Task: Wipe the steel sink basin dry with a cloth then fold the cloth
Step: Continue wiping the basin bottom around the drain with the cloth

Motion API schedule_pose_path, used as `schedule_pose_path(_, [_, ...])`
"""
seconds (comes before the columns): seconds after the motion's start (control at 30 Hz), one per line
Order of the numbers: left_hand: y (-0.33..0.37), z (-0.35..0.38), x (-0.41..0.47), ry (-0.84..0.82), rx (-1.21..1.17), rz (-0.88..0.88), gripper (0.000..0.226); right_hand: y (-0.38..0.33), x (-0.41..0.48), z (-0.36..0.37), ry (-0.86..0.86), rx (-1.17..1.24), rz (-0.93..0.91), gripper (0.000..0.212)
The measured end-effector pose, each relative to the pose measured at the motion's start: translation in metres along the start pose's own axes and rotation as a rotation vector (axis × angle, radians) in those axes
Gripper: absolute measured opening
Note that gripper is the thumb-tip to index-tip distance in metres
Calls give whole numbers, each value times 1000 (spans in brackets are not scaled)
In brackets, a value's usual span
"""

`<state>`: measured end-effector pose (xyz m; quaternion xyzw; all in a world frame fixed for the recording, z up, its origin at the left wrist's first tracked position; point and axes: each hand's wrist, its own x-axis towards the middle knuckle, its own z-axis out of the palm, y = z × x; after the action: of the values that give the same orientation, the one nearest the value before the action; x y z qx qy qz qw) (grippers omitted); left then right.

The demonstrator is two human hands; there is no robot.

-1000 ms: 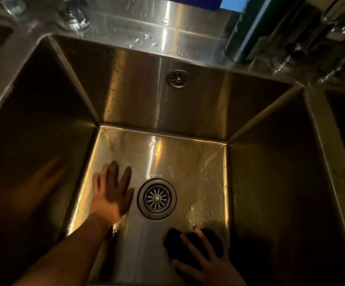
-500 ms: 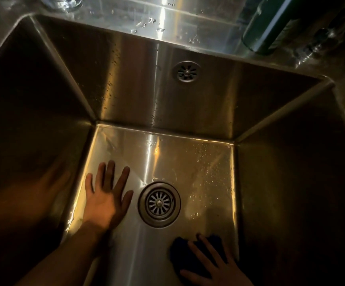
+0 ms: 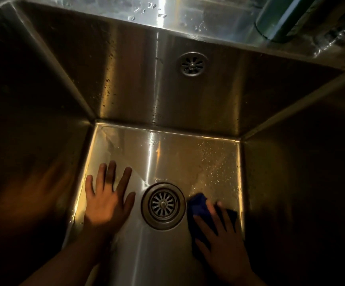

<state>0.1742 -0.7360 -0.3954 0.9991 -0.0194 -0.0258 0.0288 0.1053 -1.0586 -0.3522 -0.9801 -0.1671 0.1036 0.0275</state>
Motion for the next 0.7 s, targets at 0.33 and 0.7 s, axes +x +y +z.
schedule_pose_path(0.33, [0,3,1,23,-5,4,67,40,128,-25,2,-65,258,54])
schedule_pose_path(0.7, [2,-5,0,18,-23,11,66,74,187,-43,136,-152,220,53])
